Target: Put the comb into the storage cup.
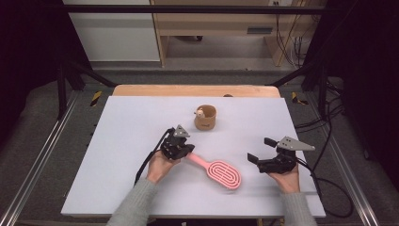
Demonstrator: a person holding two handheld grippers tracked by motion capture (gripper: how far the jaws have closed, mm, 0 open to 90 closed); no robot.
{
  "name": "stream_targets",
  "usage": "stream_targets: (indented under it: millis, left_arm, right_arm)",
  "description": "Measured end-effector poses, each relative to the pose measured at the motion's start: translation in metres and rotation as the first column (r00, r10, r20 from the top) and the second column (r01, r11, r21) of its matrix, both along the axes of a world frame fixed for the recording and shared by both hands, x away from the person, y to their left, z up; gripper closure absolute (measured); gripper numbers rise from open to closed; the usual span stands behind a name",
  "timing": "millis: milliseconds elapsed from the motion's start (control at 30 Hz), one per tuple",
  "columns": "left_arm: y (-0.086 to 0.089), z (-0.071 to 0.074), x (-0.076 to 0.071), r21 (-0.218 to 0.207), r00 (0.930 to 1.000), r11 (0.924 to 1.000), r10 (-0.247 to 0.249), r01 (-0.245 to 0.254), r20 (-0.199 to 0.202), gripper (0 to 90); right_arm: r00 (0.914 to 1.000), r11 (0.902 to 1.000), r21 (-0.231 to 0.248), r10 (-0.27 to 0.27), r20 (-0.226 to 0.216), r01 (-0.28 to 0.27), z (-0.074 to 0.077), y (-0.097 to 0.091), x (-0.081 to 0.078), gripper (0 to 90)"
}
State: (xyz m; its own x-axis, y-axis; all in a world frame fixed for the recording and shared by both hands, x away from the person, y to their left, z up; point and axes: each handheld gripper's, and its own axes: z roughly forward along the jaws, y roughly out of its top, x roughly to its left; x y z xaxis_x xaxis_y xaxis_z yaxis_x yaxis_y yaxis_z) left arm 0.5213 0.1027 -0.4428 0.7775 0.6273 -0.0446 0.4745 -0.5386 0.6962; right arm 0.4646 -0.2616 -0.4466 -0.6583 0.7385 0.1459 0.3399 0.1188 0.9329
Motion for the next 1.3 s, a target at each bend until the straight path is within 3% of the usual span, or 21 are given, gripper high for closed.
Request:
stream_targets:
  millis: [333,467,733,1300]
  left_arm:
    - [-0.006,-0.005,0.007,0.050,0.9997,0.9987,-0.003,0.004,-0.023,89.7]
    - [-0.005,-0.006,0.007,0.086,0.9995,0.9962,-0.010,0.013,-0.028,89.8]
    - [0.000,-0.007,-0.001,0.112,0.9990,0.9931,-0.033,0.036,-0.031,89.8]
    - [0.011,-0.005,-0.021,0.101,0.9962,0.9916,-0.076,0.080,-0.041,89.8]
  right_arm:
    - [1.0000,1.0000,0.004,0.001,-0.002,-0.001,0.001,0.000,0.000,0.1]
    - [1.0000,1.0000,0.005,0.001,-0.002,-0.001,0.001,0.000,0.000,0.1]
    - [1.0000,1.0000,0.004,0.000,0.001,0.000,0.001,-0.001,0.000,0.1]
    - [1.0000,1.0000,0.005,-0.001,-0.002,0.001,0.001,0.000,-0.001,0.1]
